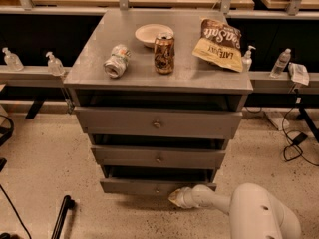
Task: Close bottom drawer
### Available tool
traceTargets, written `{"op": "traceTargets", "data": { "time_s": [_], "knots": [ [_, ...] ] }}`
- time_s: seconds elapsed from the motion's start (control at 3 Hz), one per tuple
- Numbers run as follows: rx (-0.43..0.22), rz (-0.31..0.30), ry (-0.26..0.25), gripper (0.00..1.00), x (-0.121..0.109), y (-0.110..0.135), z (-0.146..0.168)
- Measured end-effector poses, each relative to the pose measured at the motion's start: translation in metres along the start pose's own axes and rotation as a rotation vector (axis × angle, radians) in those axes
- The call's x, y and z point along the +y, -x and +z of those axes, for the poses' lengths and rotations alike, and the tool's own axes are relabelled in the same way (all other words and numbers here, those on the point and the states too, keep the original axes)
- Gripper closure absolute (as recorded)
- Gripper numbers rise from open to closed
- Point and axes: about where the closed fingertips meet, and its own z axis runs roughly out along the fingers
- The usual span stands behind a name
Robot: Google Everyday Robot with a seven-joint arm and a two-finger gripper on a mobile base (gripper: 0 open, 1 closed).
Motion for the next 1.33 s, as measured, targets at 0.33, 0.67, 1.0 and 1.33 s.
{"op": "traceTargets", "data": {
  "time_s": [0.33, 0.67, 1.0, 1.33],
  "knots": [
    [-0.001, 0.025, -0.020, 1.00, -0.022, 0.001, -0.002],
    [-0.001, 0.025, -0.020, 1.00, -0.022, 0.001, -0.002],
    [-0.018, 0.048, -0.031, 1.00, -0.040, 0.003, -0.006],
    [-0.024, 0.056, -0.034, 1.00, -0.044, 0.003, -0.008]
  ]
}}
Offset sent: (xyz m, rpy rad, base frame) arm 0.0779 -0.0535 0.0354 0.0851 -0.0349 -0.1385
